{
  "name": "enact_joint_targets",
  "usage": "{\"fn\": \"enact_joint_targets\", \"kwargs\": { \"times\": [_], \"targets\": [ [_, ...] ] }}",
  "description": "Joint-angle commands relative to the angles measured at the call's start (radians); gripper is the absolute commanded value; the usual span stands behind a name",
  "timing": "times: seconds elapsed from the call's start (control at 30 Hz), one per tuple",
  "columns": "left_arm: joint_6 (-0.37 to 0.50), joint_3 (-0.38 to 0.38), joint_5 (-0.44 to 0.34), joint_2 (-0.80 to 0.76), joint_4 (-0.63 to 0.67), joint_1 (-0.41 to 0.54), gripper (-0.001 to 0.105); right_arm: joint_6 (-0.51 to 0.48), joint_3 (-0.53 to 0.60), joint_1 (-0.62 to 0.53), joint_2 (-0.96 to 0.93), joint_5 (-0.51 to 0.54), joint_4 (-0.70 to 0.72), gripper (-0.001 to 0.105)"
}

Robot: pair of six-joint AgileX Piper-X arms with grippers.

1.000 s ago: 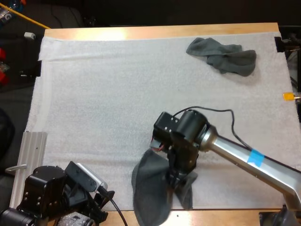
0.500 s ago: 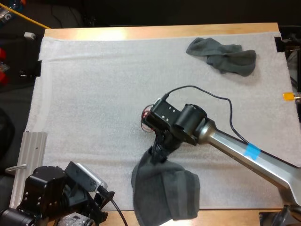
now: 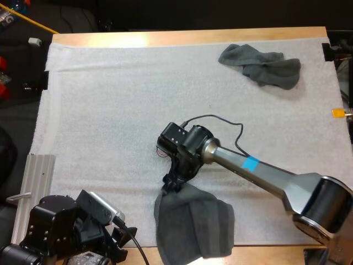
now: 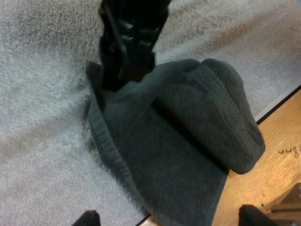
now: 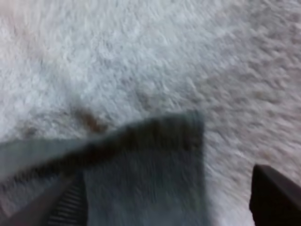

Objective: Pick towel from pile, fold and stack

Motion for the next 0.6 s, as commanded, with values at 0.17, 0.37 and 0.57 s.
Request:
{"fn": "enact_joint_targets", "kwargs": {
  "times": [0.17,0.37,0.57],
  "targets": [
    [-0.007,-0.003,0.009,-0.001,0.012,-0.005,0.058,0.063,-0.003,0.005,0.052,-0.055,-0.058,0.048],
    [-0.007,-0.003,0.009,-0.001,0.012,-0.005,0.058,0.083,-0.003,0.005,0.091,-0.059,-0.049,0.048],
    [-0.007,-0.003,0.009,-0.001,0.011,-0.005,0.058,0.104,-0.003,0.005,0.092,-0.036,-0.057,0.019]
  ]
}}
